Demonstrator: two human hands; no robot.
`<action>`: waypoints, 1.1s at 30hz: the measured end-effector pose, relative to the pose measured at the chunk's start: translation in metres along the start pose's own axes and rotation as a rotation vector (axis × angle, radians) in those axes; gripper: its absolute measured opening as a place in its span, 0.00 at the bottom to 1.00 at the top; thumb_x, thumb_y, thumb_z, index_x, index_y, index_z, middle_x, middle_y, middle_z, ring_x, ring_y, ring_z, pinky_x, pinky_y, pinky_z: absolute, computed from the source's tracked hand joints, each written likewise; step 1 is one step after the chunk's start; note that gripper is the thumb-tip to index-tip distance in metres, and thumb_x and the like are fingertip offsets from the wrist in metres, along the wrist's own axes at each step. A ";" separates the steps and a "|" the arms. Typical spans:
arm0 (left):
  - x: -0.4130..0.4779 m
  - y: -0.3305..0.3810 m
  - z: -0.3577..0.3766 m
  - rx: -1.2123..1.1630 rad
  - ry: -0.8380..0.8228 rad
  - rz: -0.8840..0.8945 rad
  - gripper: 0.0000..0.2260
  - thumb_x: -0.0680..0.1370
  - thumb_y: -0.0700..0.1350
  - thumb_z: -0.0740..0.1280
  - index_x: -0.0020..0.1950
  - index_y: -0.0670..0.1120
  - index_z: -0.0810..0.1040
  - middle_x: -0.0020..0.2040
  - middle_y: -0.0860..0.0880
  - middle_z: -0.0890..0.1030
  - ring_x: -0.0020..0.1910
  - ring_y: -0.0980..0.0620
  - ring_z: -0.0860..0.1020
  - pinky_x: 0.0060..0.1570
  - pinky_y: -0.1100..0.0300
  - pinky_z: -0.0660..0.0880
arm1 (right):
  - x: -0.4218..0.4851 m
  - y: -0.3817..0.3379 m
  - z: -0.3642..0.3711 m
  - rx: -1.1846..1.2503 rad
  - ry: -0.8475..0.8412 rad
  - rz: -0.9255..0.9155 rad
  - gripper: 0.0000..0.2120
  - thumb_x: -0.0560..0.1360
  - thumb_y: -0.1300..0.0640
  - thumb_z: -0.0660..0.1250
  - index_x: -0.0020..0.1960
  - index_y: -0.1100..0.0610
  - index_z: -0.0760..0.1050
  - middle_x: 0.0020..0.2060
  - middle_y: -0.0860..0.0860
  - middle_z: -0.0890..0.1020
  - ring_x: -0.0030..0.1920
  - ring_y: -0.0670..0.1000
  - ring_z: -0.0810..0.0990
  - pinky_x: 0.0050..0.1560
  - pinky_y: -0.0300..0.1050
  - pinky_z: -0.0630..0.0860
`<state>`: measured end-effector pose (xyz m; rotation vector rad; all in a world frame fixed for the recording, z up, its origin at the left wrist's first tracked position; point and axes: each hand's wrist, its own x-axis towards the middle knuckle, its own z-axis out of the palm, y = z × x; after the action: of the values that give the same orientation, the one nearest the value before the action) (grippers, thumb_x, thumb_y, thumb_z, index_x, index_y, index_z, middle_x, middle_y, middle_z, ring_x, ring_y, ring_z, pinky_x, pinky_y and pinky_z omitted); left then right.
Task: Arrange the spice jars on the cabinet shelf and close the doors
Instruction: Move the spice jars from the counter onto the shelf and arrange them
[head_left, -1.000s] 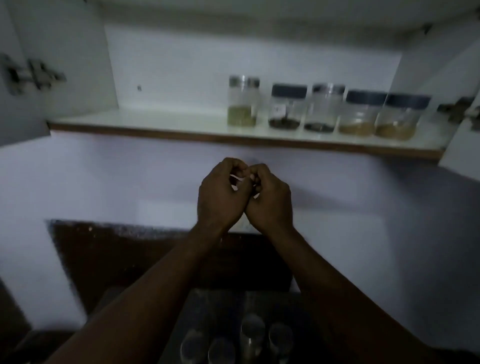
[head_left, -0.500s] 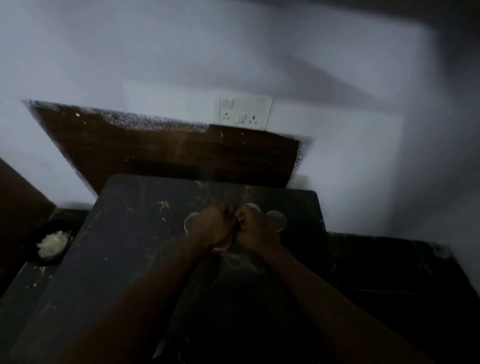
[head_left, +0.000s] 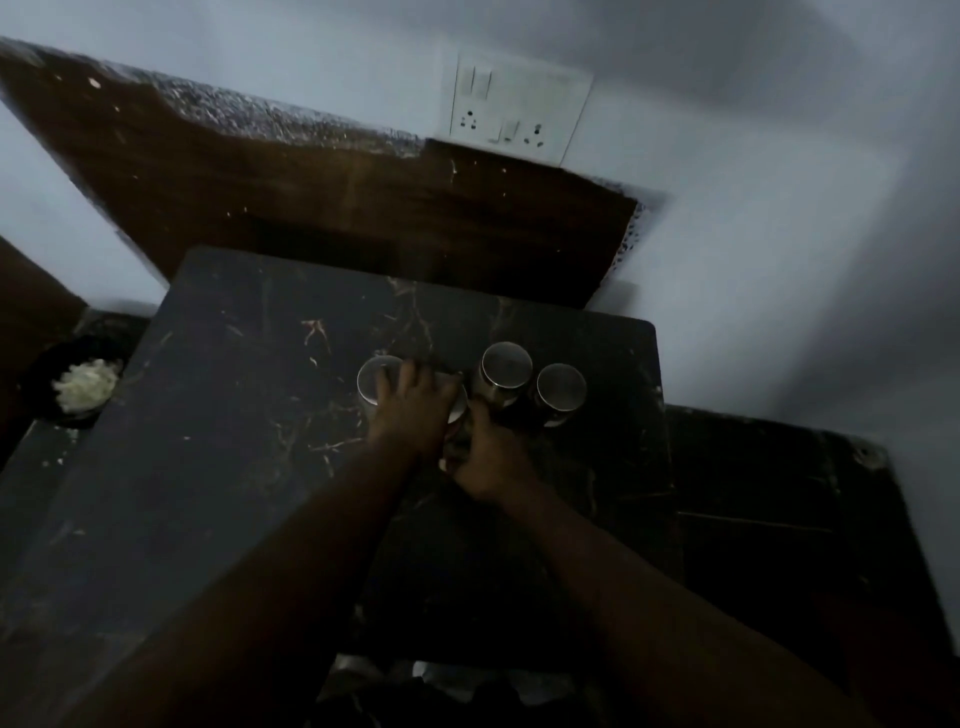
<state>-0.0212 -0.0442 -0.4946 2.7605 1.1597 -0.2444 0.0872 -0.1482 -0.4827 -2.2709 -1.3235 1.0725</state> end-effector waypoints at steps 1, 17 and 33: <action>0.001 -0.001 -0.001 -0.002 0.018 0.004 0.35 0.71 0.58 0.70 0.76 0.55 0.62 0.72 0.41 0.68 0.72 0.36 0.60 0.69 0.32 0.59 | -0.001 0.002 0.001 0.008 0.004 -0.011 0.44 0.72 0.52 0.77 0.80 0.52 0.56 0.68 0.56 0.79 0.66 0.60 0.79 0.65 0.53 0.76; -0.030 -0.009 -0.101 -0.640 0.405 -0.059 0.36 0.62 0.70 0.71 0.68 0.61 0.70 0.53 0.60 0.68 0.50 0.57 0.73 0.41 0.67 0.67 | -0.024 -0.026 -0.037 0.202 0.399 -0.362 0.43 0.67 0.30 0.68 0.77 0.39 0.57 0.68 0.36 0.72 0.63 0.38 0.75 0.52 0.28 0.71; -0.056 -0.093 -0.352 -1.173 0.812 0.254 0.33 0.66 0.61 0.78 0.69 0.61 0.71 0.62 0.61 0.80 0.57 0.59 0.80 0.49 0.63 0.80 | -0.073 -0.268 -0.198 0.358 0.832 -0.776 0.39 0.65 0.38 0.76 0.71 0.41 0.62 0.65 0.42 0.79 0.58 0.41 0.81 0.53 0.35 0.81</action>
<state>-0.0926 0.0482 -0.1453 1.8242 0.6318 1.2453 0.0451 -0.0470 -0.1597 -1.4212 -1.2844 0.0510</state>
